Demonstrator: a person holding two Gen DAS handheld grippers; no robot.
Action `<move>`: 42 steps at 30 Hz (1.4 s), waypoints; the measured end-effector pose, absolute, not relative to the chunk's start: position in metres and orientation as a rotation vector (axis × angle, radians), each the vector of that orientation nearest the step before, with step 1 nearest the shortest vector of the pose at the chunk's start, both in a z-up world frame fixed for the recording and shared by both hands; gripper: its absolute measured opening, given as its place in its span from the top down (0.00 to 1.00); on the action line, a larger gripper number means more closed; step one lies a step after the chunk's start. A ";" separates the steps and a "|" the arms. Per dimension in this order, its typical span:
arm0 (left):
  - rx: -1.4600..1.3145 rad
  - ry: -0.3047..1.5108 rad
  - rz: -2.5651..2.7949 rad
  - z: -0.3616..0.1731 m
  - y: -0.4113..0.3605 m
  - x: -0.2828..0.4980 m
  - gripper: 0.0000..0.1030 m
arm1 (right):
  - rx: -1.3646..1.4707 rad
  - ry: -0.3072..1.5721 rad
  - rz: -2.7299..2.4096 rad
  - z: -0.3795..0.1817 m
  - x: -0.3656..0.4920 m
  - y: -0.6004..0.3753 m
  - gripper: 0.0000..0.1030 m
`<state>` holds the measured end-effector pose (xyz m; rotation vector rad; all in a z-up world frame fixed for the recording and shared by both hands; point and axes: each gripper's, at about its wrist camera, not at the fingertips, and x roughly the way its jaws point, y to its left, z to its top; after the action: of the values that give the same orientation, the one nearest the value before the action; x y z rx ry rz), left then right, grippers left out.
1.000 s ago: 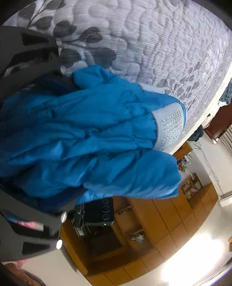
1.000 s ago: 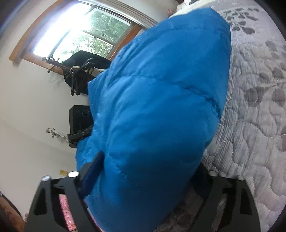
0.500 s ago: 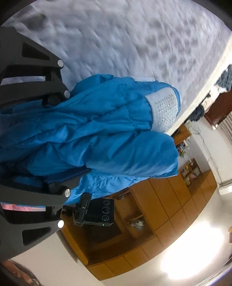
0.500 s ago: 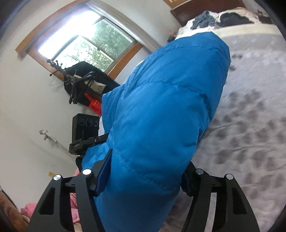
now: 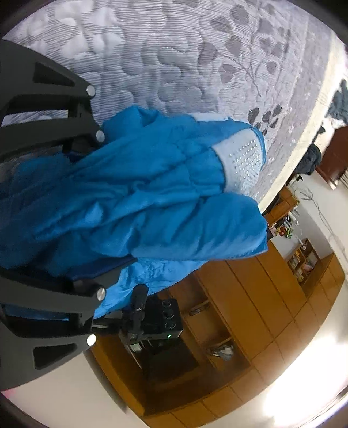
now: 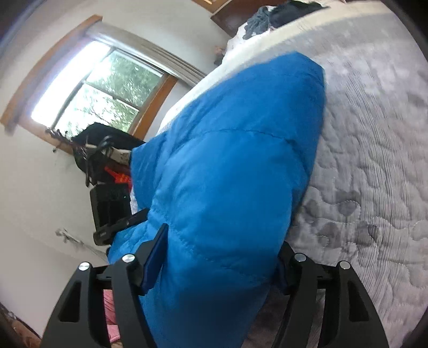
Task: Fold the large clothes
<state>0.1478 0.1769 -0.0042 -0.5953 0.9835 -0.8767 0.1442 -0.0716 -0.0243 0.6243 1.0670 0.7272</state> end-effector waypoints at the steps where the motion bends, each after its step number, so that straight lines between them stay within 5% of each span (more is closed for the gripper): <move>1: -0.579 0.978 -0.874 -0.004 0.176 0.147 0.39 | 0.634 1.068 0.734 -0.028 0.144 -0.074 0.31; 8: -0.573 0.986 -0.834 -0.001 0.173 0.142 0.31 | 0.620 1.052 0.664 -0.036 0.134 -0.083 0.17; 20: -0.536 0.841 -0.734 0.078 0.226 0.077 0.29 | 0.400 0.954 0.494 0.029 0.061 -0.079 0.16; 27: -0.457 0.945 -0.808 0.083 0.181 0.053 0.28 | 0.374 0.956 0.511 0.039 0.043 -0.061 0.16; 30: -0.454 1.009 -0.801 0.070 0.171 0.054 0.48 | 0.371 0.961 0.514 0.038 0.039 -0.059 0.16; 31: -0.447 1.015 -0.802 0.068 0.170 0.054 0.61 | 0.370 0.963 0.517 0.038 0.038 -0.058 0.16; 35: -0.467 1.016 -0.800 0.067 0.177 0.055 0.84 | 0.359 0.967 0.525 0.038 0.036 -0.053 0.16; 42: -0.470 1.112 -0.761 0.026 0.195 0.050 0.85 | 0.355 0.977 0.524 0.028 0.036 -0.049 0.15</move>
<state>0.0499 0.1947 0.0257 -0.4704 1.1121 -0.7609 0.0356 -0.0490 0.0282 0.3554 0.9772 0.5239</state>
